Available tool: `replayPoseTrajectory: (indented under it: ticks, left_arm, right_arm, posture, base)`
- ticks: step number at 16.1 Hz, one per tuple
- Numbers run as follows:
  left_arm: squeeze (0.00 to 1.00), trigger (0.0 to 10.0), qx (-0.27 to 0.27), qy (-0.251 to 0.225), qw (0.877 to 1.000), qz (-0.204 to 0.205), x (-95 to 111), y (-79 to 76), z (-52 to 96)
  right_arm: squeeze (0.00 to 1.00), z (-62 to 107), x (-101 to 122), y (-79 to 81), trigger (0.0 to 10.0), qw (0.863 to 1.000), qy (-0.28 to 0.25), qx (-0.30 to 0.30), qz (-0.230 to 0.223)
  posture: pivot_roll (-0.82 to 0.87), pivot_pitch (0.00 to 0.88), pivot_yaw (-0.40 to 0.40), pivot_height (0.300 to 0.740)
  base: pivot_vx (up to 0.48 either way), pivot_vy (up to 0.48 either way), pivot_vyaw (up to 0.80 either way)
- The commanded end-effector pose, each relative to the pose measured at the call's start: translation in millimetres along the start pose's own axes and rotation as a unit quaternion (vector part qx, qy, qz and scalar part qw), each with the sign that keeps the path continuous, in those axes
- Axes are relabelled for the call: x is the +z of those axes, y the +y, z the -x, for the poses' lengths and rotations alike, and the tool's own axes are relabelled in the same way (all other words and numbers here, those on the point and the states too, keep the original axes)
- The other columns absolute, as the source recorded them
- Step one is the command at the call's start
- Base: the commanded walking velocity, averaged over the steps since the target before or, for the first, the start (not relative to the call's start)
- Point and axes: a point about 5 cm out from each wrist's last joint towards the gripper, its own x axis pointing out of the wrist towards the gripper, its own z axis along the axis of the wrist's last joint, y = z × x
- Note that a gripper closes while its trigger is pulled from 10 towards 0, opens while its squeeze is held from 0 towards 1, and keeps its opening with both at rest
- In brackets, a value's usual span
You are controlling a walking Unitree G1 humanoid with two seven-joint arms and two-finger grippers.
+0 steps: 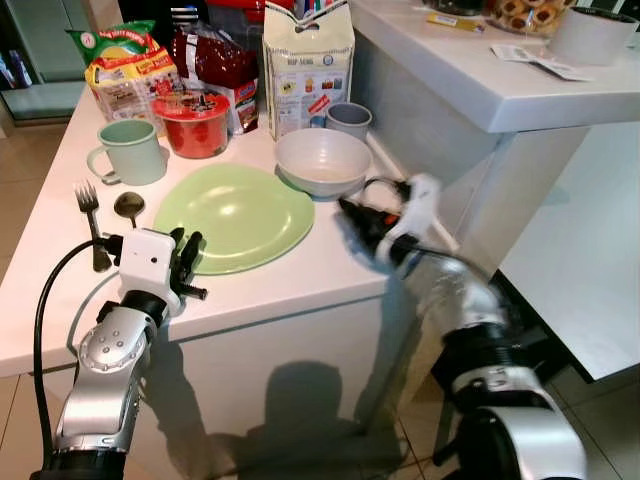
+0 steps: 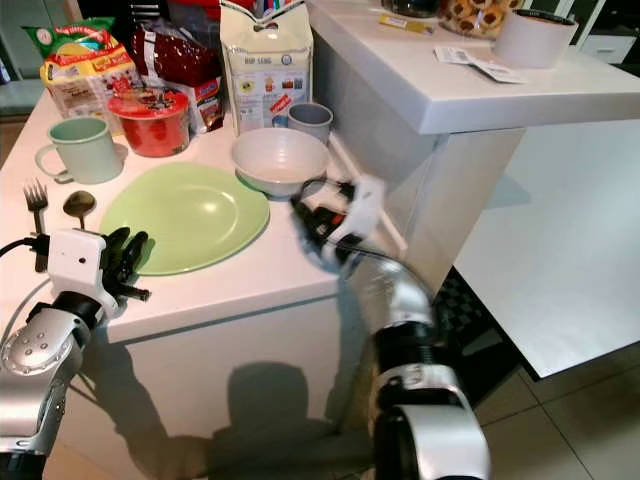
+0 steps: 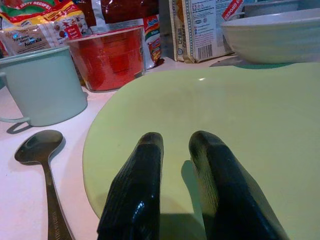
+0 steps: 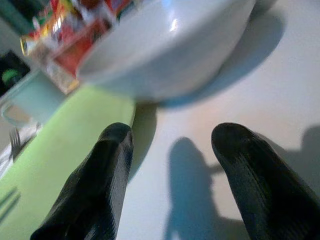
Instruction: Setting the table
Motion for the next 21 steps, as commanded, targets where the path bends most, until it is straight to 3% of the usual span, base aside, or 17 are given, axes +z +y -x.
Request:
replayPoseTrajectory:
  ticks: [1, 5, 11, 18, 19, 20, 21]
  left_arm:
    - [0.0, 10.0, -0.026, 0.159, 0.986, 0.034, -65.2, -16.6, 23.0]
    - [0.0, 10.0, -0.021, 0.158, 0.987, 0.033, -64.1, -14.6, 25.9]
    - [0.0, 10.0, -0.019, 0.158, 0.987, 0.032, -63.0, -15.4, 30.0]
    - [0.0, 10.0, -0.018, 0.156, 0.987, 0.036, -61.1, -17.9, 31.3]
    - [0.0, 10.0, -0.018, 0.156, 0.987, 0.036, -60.7, -18.7, 30.9]
    - [0.0, 10.0, -0.018, 0.155, 0.987, 0.037, -60.3, -19.3, 30.7]
    - [0.0, 10.0, -0.018, 0.155, 0.987, 0.038, -60.2, -19.4, 30.8]
  right_arm:
    - [0.0, -3.6, 1.1, 1.6, 10.0, 1.0, 0.003, -0.005, 0.01]
    - [0.0, -18.9, -16.8, 19.4, 10.0, 0.999, 0.033, 0.021, -0.035]
    - [0.0, -32.8, -38.7, 55.0, 10.0, 0.993, 0.066, 0.079, -0.064]
    - [0.0, -39.4, -47.6, 87.1, 10.0, 0.985, 0.074, 0.15, -0.039]
    - [0.0, -40.1, -48.5, 90.6, 1.6, 0.984, 0.073, 0.156, -0.034]
    - [0.0, -40.4, -50.1, 93.7, 0.0, 0.983, 0.075, 0.162, -0.032]
    - [0.0, -40.5, -50.8, 94.5, 0.0, 0.983, 0.076, 0.164, -0.031]
  posture:
    - [0.2, 0.0, -0.102, 0.74]
    - [0.22, 0.0, -0.115, 0.74]
    - [0.25, 0.0, -0.131, 0.74]
    - [0.25, 0.0, -0.143, 0.74]
    - [0.25, 0.0, -0.143, 0.74]
    - [0.25, 0.0, -0.147, 0.74]
    - [0.25, 0.0, -0.147, 0.74]
  base:
    - [0.0, 0.0, 0.0]
    - [0.0, 0.0, 0.0]
    - [0.0, 0.0, 0.0]
    - [0.0, 0.0, 0.0]
    - [0.0, 0.0, 0.0]
    - [0.0, 0.0, 0.0]
    - [0.0, 0.0, 0.0]
